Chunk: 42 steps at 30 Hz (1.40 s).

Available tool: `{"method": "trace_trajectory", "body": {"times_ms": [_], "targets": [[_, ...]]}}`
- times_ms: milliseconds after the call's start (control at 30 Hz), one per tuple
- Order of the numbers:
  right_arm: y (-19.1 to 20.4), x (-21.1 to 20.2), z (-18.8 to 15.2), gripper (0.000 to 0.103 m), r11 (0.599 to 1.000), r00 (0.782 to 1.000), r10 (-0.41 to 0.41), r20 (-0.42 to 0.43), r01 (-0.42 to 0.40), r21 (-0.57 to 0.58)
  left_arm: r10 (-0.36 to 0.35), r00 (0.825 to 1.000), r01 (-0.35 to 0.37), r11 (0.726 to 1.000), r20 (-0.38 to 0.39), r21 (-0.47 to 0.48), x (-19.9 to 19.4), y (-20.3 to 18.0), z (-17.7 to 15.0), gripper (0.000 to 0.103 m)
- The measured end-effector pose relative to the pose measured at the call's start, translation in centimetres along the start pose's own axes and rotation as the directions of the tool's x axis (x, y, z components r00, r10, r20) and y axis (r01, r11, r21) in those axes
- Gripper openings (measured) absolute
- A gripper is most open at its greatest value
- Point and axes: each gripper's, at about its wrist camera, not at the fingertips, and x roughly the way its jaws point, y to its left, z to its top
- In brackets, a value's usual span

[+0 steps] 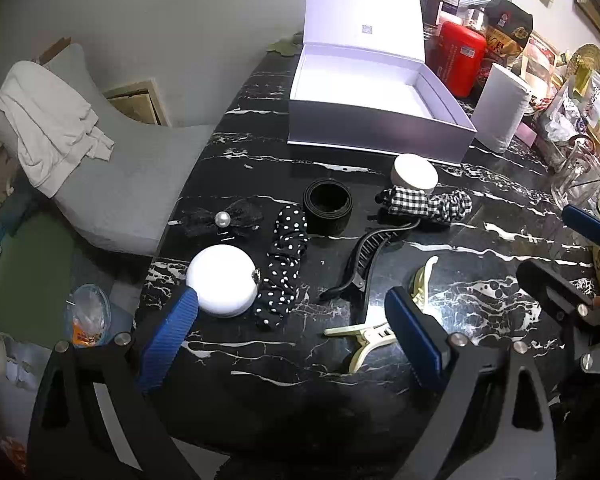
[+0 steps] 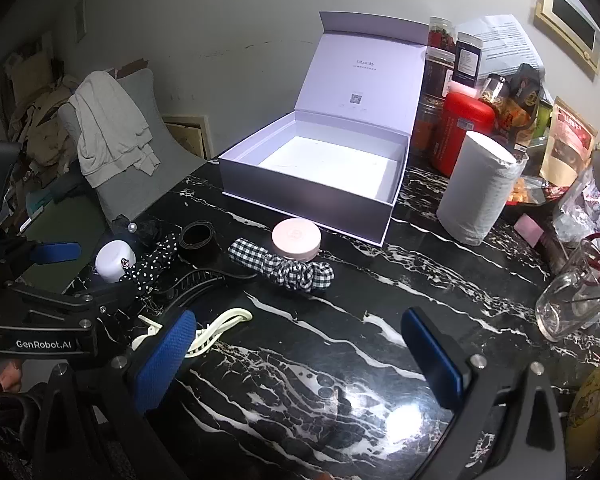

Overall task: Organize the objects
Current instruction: 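Reach the right gripper toward the cream claw hair clip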

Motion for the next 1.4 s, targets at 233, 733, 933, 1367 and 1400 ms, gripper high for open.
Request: {"method": "trace_trajectory", "body": {"times_ms": [233, 733, 933, 1367, 1400], "targets": [[-0.1, 0.4, -0.1, 0.103, 1.000, 1.000, 0.022, -0.003, -0.022, 0.011, 0.001, 1.000, -0.001, 1.000, 0.007, 0.004, 0.0, -0.1, 0.0, 0.095], [0.5, 1.2, 0.9, 0.103, 1.000, 1.000, 0.006, -0.015, -0.006, 0.001, 0.014, 0.998, -0.014, 1.000, 0.060, -0.006, -1.0, 0.8, 0.7, 0.095], [0.7, 1.1, 1.1, 0.103, 1.000, 1.000, 0.001, -0.022, -0.001, -0.003, 0.005, 0.999, -0.005, 1.000, 0.053, -0.008, -1.0, 0.9, 0.7, 0.095], [2.3, 0.1, 1.0, 0.103, 0.999, 1.000, 0.002, -0.013, -0.003, -0.038, 0.032, 0.998, -0.031, 0.999, 0.058, -0.015, -1.8, 1.9, -0.7, 0.095], [2.4, 0.0, 0.9, 0.103, 0.999, 1.000, 0.003, -0.013, -0.003, -0.040, 0.032, 0.998, -0.032, 0.999, 0.058, -0.015, -1.9, 1.9, -0.9, 0.095]]}}
